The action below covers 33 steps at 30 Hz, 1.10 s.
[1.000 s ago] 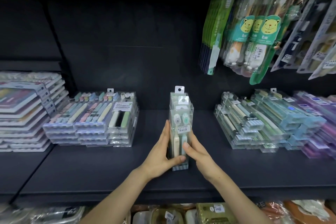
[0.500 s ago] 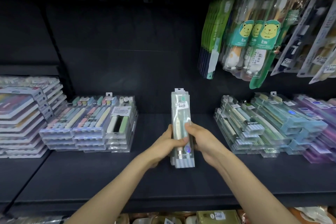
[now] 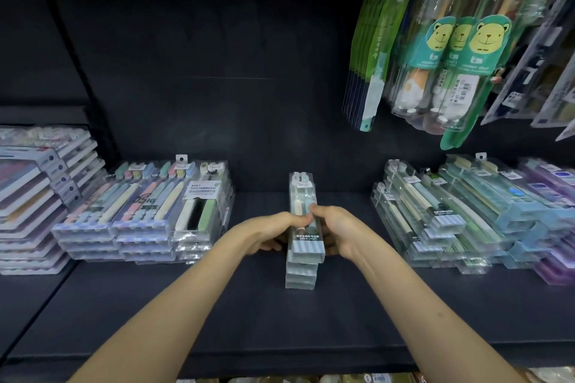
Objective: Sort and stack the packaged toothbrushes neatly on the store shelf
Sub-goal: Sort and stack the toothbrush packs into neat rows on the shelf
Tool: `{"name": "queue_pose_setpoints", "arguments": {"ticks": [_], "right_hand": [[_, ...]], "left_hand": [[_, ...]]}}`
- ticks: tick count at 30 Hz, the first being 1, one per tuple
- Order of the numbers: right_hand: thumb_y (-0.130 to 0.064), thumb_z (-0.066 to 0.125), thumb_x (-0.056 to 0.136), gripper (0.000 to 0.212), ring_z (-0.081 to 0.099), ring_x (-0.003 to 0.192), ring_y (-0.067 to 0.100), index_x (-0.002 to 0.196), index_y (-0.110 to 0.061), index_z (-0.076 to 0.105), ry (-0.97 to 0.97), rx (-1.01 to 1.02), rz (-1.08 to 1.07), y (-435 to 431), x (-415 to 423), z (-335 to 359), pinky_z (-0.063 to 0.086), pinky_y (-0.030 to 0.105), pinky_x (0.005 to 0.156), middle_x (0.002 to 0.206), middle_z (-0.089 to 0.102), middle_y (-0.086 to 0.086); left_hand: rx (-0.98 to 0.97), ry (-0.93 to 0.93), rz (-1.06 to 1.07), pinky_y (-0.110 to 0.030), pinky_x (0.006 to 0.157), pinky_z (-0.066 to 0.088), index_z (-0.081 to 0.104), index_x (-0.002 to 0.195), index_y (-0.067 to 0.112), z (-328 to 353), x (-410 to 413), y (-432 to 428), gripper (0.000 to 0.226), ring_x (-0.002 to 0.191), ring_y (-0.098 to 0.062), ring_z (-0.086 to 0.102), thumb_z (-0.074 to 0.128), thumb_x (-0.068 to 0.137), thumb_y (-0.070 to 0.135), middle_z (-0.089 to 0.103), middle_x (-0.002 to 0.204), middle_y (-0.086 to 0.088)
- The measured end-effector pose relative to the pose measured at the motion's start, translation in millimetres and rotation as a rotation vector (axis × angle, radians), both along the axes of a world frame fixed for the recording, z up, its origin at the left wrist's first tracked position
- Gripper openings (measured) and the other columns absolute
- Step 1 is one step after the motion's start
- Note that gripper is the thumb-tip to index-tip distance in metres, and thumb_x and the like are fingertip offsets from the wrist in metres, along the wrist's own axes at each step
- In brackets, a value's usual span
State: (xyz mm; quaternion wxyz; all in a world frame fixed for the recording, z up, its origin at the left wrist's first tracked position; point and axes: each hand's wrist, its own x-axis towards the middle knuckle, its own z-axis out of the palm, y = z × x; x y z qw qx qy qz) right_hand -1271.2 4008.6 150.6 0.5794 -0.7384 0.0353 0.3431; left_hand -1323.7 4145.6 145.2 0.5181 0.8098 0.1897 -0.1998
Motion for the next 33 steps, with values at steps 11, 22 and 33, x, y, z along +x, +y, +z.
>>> {"name": "queue_pose_setpoints", "arguments": {"ticks": [11,22,33], "right_hand": [[-0.041,0.038,0.102,0.053,0.039,0.136,0.012,0.151,-0.034,0.020,-0.150,0.311,-0.087,4,-20,-31,0.030,0.037,0.115,0.151,0.038,-0.007],[-0.039,0.032,0.104,0.030,0.069,0.095,0.005,0.118,-0.040,0.058,-0.194,0.387,-0.041,13,-30,-45,0.053,0.023,0.083,0.105,0.073,-0.011],[-0.036,0.031,0.105,0.030,0.069,0.087,-0.002,0.119,-0.039,0.057,-0.189,0.376,0.045,52,-28,-46,0.051,0.011,0.064,0.098,0.072,-0.015]], "left_hand": [[-0.438,-0.361,0.291,-0.041,0.113,0.031,0.005,0.152,0.036,-28,-7,-8,0.060,0.130,-0.010,0.043,0.031,0.100,0.050,0.033,0.151,0.011],[-0.410,-0.439,0.338,-0.034,0.106,0.042,0.031,0.147,0.037,-36,3,-16,0.045,0.116,-0.008,0.058,0.026,0.103,0.046,0.058,0.132,0.008],[-0.390,-0.412,0.412,-0.018,0.085,0.046,0.028,0.148,0.034,-25,-8,20,0.047,0.111,-0.002,0.058,0.029,0.102,0.045,0.055,0.135,0.009]]}}
